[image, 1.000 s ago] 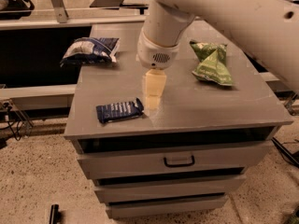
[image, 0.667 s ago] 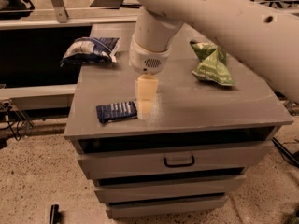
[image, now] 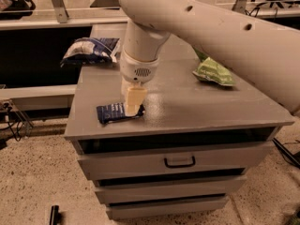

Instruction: Pick rxbar blueberry

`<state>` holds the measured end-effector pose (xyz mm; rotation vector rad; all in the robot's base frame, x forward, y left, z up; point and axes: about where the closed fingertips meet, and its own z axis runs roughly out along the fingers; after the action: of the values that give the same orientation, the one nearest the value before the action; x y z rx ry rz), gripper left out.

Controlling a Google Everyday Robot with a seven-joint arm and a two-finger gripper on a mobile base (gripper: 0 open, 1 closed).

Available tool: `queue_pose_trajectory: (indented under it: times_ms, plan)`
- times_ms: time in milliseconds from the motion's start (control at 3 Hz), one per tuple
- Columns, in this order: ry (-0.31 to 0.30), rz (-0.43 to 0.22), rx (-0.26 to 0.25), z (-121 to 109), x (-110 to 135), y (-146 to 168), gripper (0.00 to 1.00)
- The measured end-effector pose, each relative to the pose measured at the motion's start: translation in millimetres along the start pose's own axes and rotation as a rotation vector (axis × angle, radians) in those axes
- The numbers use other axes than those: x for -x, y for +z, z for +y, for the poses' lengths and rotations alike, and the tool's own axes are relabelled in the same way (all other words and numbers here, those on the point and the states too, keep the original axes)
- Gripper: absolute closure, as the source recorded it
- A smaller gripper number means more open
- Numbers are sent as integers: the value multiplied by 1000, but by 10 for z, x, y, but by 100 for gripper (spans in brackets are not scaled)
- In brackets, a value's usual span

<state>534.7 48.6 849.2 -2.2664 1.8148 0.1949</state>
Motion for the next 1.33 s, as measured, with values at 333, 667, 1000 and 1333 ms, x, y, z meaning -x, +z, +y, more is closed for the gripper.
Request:
queue_pose_trajectory:
  times_ms: [333,667,1000,1333]
  plan:
    - [-1,-6,15,49,18,75,46]
    - [-4,-16,27,114,32,113,40]
    - [-16,-24,37,180,57,130,40]
    - [-22,-25,37,233,72,132,65]
